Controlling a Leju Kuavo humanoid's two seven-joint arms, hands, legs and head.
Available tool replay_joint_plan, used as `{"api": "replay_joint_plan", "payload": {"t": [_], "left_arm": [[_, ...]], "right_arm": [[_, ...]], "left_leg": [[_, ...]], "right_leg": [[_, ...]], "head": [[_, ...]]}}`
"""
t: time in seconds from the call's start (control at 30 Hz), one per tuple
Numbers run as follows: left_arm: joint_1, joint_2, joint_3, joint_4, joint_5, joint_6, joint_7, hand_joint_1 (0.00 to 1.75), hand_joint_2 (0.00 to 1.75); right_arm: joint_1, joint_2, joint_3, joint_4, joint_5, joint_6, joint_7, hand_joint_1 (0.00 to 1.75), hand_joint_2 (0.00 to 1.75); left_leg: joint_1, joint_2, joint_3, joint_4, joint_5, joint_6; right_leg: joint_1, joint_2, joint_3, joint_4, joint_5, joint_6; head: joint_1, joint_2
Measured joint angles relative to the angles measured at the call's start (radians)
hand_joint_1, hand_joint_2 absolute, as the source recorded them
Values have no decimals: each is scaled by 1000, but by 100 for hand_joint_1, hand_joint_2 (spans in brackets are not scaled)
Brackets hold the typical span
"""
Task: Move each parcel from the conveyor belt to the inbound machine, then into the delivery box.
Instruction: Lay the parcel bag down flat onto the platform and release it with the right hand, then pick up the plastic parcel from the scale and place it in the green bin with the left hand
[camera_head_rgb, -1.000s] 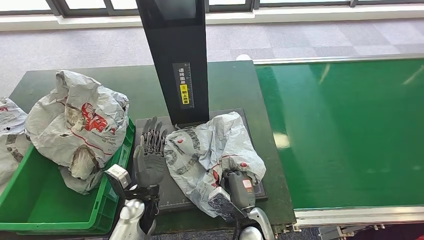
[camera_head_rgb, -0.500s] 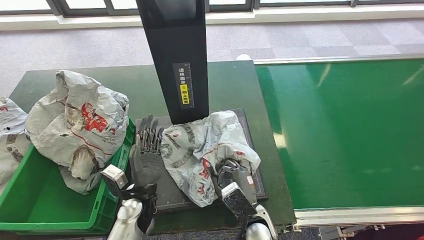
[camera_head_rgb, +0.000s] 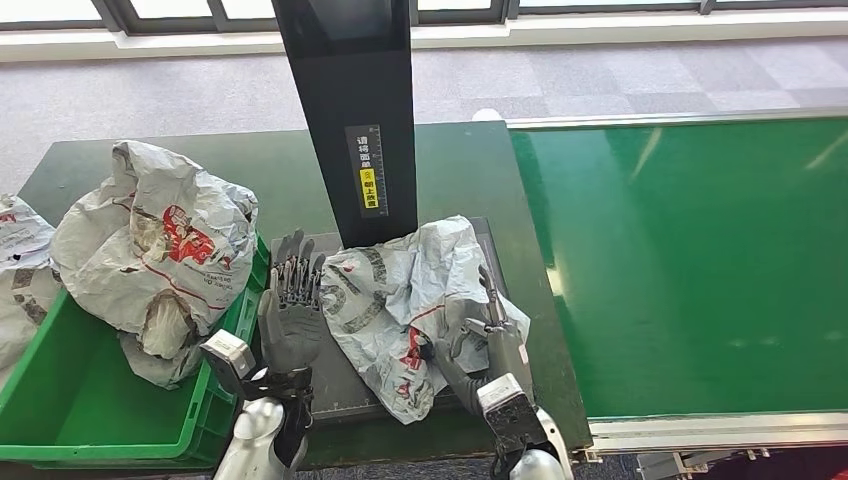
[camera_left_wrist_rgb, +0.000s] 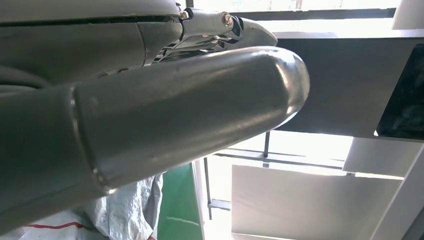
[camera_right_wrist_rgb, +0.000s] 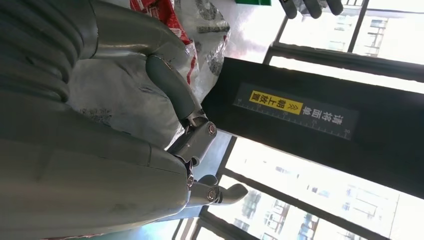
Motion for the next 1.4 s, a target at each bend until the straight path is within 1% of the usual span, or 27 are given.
{"api": "replay_joint_plan", "payload": {"t": [0.2,0.3,0.4,0.5,0.63,0.73,0.87,0.97,1.03,1.2,1.33,1.4], "left_arm": [[0,0,1,0,-11,0,0,0,0],[0,0,1,0,-19,-3,0,0,0],[0,2,-2,0,-56,-32,-1,0,0],[3,5,-18,0,-161,-51,-4,0,0],[5,7,-47,-1,-251,-36,-2,0,175],[5,8,-70,-1,-354,20,15,0,175],[7,11,-116,0,-541,143,41,0,175],[14,14,-154,0,-619,194,53,0,175],[21,17,-175,1,-684,229,79,0,175],[25,23,-232,39,-926,347,214,0,175],[14,27,-271,124,-1158,438,365,0,175],[2,27,-288,182,-1246,463,424,0,175]], "right_arm": [[5,0,-17,-6,11,-19,19,0,175],[14,0,-23,-13,-1,-21,3,0,175],[44,0,-29,-70,-96,-3,-45,0,175],[82,-6,-31,-164,-196,6,-63,0,175],[116,-19,-31,-256,-226,3,-66,0,175],[128,-29,-31,-304,-241,-12,-66,0,175],[136,-47,-31,-358,-257,-25,-66,0,175],[138,-61,-30,-382,-262,-27,-66,0,175],[138,-69,-29,-391,-269,-27,-66,0,175],[138,-93,-14,-399,-284,-32,-66,0,175],[137,-107,-8,-399,-294,-24,-66,0,175],[136,-112,-6,-399,-295,-15,-66,0,175]], "left_leg": [[0,0,0,0,0,0],[0,0,0,0,0,0],[0,-1,0,0,0,0],[0,-1,0,0,-1,1],[0,0,0,0,-1,1],[0,0,0,0,-1,1],[0,0,0,0,-1,1],[0,0,0,0,-1,1],[0,0,0,0,-1,1],[0,0,0,0,-1,1],[0,0,0,0,-1,1],[0,0,0,0,-1,1]], "right_leg": [[0,0,0,0,0,0],[0,0,0,0,0,0],[0,0,0,0,0,0],[0,0,0,0,0,0],[-1,0,0,-1,-1,0],[0,0,0,-1,-1,0],[0,-1,0,-1,-1,0],[0,-1,0,-1,-1,0],[0,-1,0,-1,-1,0],[-1,-1,0,-1,-1,1],[-1,-1,0,-1,-1,1],[-1,-1,1,-1,-1,1]], "head": [[0,0],[0,0],[0,0],[0,0],[0,0],[0,0],[0,0],[0,0],[0,0],[0,0],[0,0],[0,0]]}}
